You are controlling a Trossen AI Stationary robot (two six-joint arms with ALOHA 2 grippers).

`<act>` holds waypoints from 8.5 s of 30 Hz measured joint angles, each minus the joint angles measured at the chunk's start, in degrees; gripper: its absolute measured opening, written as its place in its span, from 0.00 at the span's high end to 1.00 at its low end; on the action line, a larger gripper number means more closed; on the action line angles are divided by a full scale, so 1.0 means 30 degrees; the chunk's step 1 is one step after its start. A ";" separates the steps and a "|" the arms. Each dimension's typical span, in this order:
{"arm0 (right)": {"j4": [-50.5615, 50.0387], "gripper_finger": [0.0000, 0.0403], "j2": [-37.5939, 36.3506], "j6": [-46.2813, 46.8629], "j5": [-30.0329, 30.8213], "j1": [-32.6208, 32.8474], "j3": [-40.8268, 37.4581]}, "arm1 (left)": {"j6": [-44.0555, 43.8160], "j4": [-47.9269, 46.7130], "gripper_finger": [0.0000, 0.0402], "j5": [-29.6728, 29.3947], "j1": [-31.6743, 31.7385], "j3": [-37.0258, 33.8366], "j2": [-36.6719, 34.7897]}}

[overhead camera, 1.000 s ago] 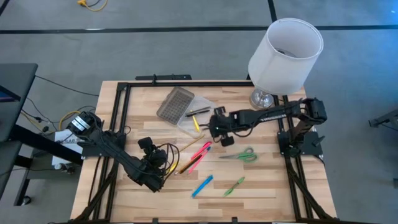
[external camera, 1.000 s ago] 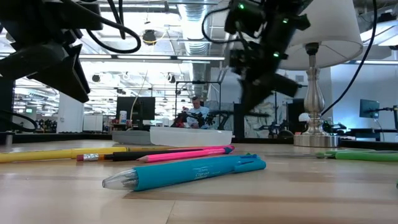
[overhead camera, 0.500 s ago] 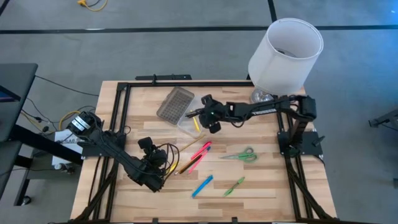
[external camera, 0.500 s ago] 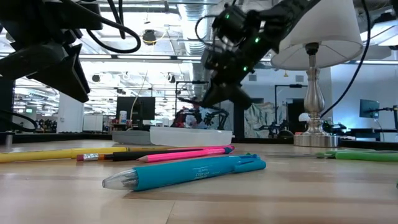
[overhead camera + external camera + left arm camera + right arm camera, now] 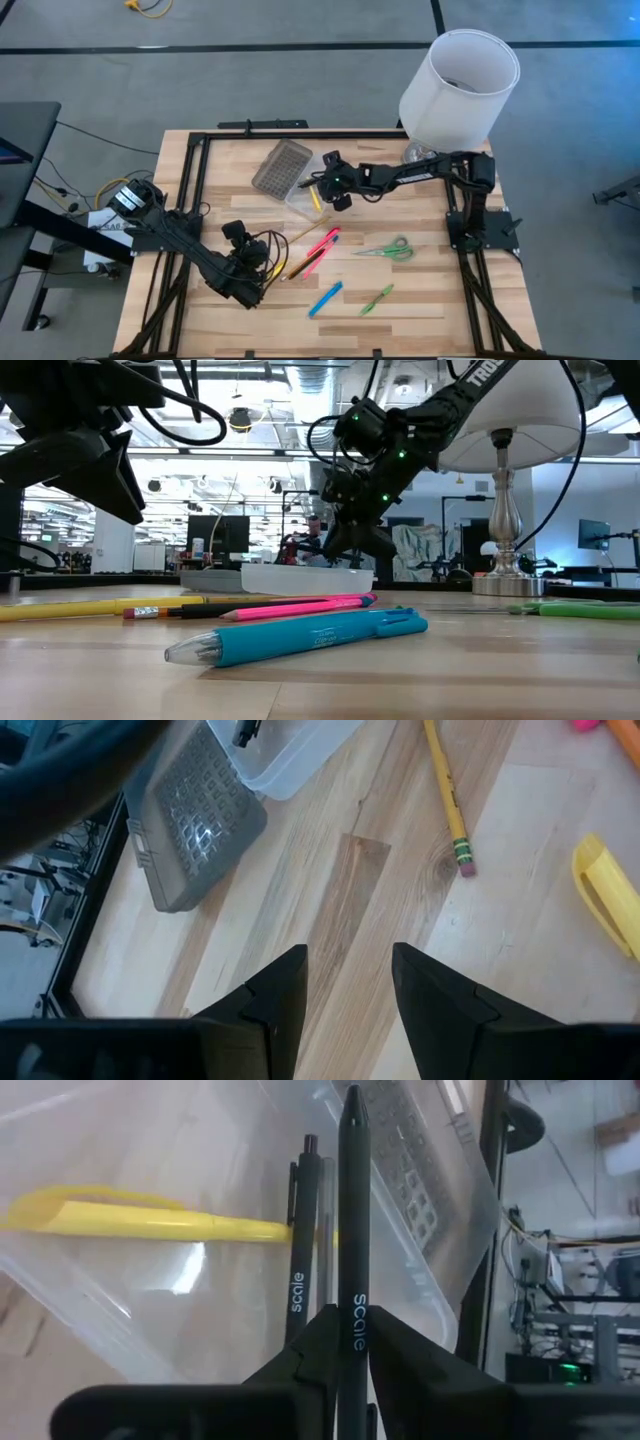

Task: Pick & place school supplies into a supply box
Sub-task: Put the black pen into the supply box, then put the yellow pen into the supply box

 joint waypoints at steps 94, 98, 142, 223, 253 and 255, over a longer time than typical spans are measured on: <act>-1.2407 0.70 -0.6345 1.0297 -0.3635 0.7046 0.0000 | 0.0292 1.0901 0.76 1.1884 0.2917 -0.1894 0.1574; -1.2407 0.70 -0.6345 1.0586 -0.3628 0.7031 0.0000 | 0.0704 1.0054 0.82 1.2640 0.3252 -0.1870 0.1581; -1.2185 0.70 -0.6382 1.8130 -0.1027 0.7694 -0.5731 | 1.0640 0.9353 0.86 1.2566 0.4284 -0.1877 0.1559; -1.0168 0.70 -0.6418 1.6924 -0.0058 0.7668 -0.6003 | 1.0360 0.3129 0.92 0.8768 0.5081 0.1998 0.1625; -0.8830 0.70 -0.6418 1.5740 -0.0038 0.7650 -0.6003 | 1.6568 1.4056 0.91 1.1079 1.7473 0.4867 0.1705; -0.8828 0.70 -0.6418 1.5740 -0.0036 0.7650 -0.6003 | 1.6575 1.3914 0.91 1.1602 1.7808 0.4867 0.1705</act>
